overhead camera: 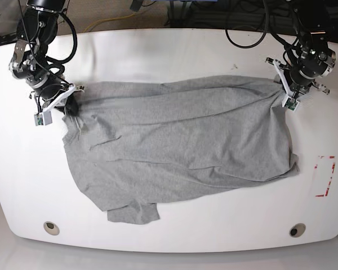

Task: Fold the T-shirt properly
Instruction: 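Swing the stretched shirt up and lay it flat across the table, then open the left gripper and release the shirt corner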

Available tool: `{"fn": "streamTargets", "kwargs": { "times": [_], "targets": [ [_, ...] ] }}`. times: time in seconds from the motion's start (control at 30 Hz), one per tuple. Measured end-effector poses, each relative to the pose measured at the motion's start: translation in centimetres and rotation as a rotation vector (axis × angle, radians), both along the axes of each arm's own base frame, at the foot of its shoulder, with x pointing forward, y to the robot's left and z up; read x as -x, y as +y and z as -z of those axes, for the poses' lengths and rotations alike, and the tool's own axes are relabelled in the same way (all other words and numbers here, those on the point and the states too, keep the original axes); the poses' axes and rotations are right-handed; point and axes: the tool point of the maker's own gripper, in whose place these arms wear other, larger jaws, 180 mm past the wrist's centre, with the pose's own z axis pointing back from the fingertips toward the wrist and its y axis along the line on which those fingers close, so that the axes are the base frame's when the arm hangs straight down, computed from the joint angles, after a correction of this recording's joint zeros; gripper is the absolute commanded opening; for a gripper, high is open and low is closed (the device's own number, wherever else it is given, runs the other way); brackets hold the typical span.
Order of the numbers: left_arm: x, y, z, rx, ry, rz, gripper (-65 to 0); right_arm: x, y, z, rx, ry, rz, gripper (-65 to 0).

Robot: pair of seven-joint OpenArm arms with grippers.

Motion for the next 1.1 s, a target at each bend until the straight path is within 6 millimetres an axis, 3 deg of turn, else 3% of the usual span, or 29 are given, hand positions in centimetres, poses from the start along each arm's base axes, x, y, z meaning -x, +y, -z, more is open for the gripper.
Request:
{"fn": "streamTargets", "kwargs": {
  "times": [0.2,0.5,0.9,1.1],
  "targets": [
    [0.1,1.9,-0.6,-0.018,-0.017,-0.053,-65.0,3.2,0.5,2.7,-0.018,0.099,0.018,-65.0],
    [0.0,1.7,-0.6,-0.010,-0.019,-0.054,-65.0,4.9,0.6,3.6,-0.033,0.138,0.027,-65.0],
    [0.1,1.8,-0.6,-0.012,-0.018,-0.056,-65.0,4.1,1.0,3.3,-0.046,0.119,0.029,-65.0],
    [0.2,1.8,-0.6,-0.014,-0.014,-0.054,-65.0,3.8,1.6,4.5,-0.095,0.134,0.050,-65.0]
  ]
}}
